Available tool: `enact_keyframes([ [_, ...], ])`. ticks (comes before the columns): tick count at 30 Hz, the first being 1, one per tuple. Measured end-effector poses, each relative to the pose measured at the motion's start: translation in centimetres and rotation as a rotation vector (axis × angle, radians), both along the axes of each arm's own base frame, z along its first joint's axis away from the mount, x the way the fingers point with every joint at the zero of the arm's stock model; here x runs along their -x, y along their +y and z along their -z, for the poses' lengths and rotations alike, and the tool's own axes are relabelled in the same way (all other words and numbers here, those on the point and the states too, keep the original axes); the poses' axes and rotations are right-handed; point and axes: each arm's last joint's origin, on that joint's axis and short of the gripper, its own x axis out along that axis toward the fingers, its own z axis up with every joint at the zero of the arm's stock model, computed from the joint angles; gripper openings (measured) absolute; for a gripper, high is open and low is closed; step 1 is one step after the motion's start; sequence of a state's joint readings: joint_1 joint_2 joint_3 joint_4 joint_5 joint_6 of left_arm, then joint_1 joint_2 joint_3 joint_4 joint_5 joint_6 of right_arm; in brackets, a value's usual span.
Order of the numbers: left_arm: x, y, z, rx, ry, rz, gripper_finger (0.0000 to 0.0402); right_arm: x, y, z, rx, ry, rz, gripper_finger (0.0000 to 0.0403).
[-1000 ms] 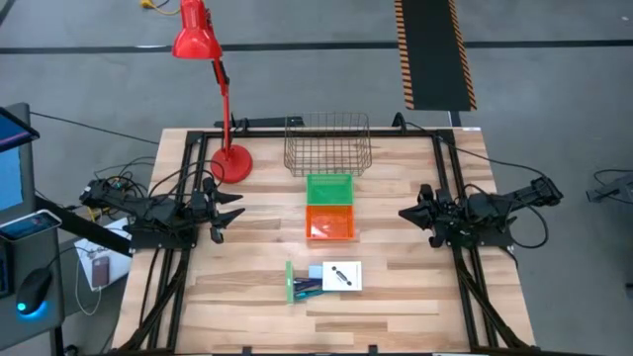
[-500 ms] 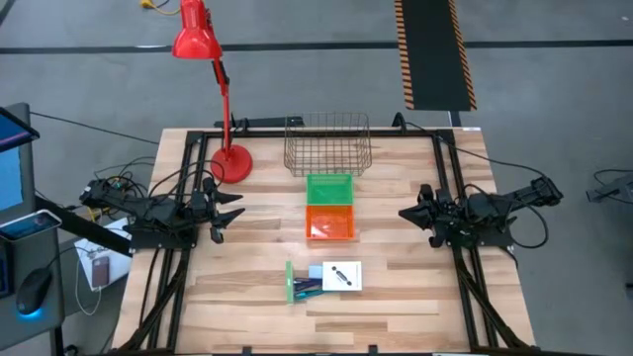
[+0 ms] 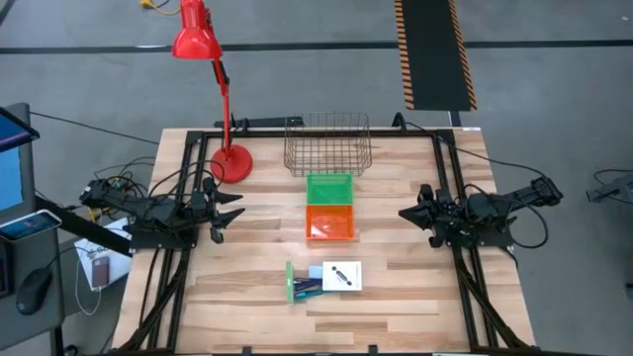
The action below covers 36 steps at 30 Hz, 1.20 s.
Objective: Pick and place items into bin
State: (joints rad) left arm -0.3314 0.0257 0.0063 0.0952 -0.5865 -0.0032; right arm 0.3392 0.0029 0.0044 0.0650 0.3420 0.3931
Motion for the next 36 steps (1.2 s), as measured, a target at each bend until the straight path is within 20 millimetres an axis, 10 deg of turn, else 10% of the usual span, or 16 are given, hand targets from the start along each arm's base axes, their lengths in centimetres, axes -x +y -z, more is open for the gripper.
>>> enact_keyframes([
  [16,0.0,0.0,-0.5,0.033,-0.054,0.023,0.0176,0.0,0.0,0.0,0.0,0.0,0.0,0.0],
  [36,-0.8,-1.5,-6.4,-0.154,-0.168,0.397,0.0176,0.0,0.0,0.0,0.0,0.0,0.0,0.0],
])
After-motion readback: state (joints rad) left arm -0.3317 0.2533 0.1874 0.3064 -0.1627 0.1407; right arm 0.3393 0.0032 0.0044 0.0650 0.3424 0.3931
